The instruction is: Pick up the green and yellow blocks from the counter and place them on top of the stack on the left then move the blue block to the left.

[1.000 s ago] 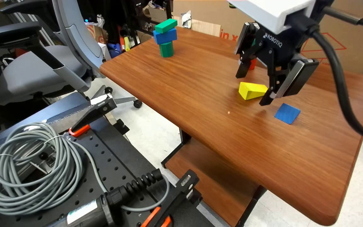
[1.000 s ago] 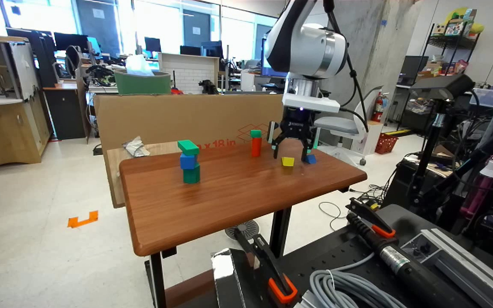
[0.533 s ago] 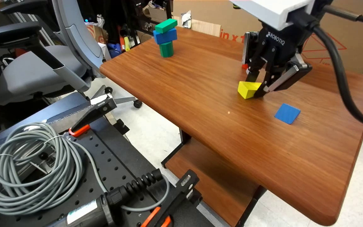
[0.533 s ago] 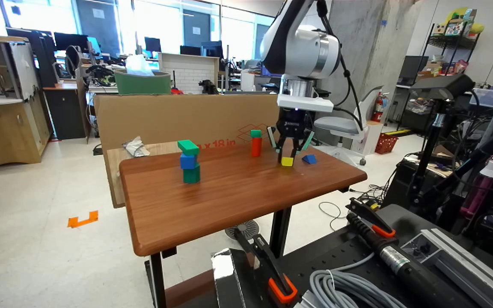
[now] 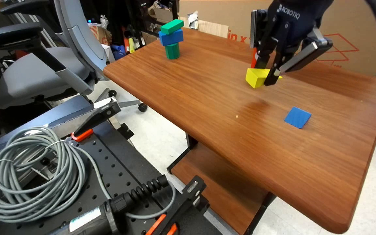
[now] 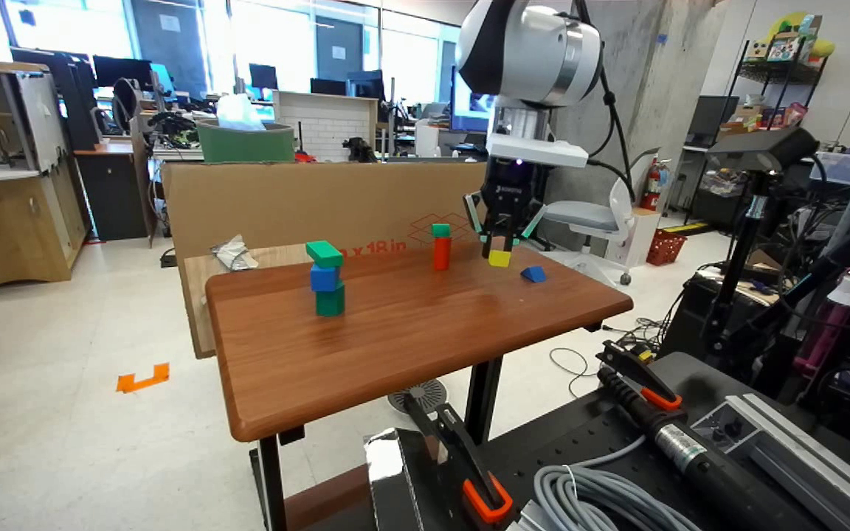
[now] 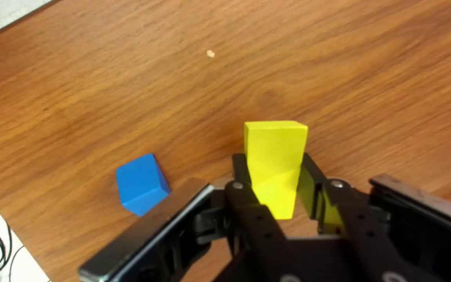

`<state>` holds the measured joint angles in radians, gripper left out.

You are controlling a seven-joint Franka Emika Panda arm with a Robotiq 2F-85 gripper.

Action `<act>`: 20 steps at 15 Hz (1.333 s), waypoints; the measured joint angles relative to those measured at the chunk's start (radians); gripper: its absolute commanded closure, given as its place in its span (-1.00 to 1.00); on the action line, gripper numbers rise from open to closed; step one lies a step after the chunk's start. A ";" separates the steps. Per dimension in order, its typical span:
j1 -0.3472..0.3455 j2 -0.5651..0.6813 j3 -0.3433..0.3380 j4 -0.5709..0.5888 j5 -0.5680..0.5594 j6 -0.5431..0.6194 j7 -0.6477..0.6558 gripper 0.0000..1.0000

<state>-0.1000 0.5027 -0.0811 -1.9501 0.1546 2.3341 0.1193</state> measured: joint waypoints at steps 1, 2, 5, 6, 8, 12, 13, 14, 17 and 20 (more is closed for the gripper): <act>0.000 -0.030 0.005 -0.021 0.000 0.000 -0.015 0.83; 0.001 -0.059 0.011 -0.041 -0.001 0.000 -0.026 0.83; 0.016 -0.140 0.038 -0.089 -0.006 0.000 -0.046 0.83; 0.027 -0.160 0.048 -0.098 -0.006 0.000 -0.047 0.83; 0.053 -0.188 0.070 -0.107 -0.006 0.000 -0.047 0.83; 0.120 -0.199 0.114 -0.112 -0.010 0.000 -0.044 0.83; 0.138 -0.199 0.123 -0.112 -0.013 0.000 -0.039 0.83; 0.155 -0.199 0.131 -0.112 -0.016 0.000 -0.031 0.83; 0.200 -0.196 0.151 -0.109 -0.036 0.000 -0.003 0.83; 0.232 -0.180 0.164 -0.089 -0.057 0.000 0.020 0.83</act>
<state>0.1318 0.3229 0.0828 -2.0395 0.0976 2.3338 0.1396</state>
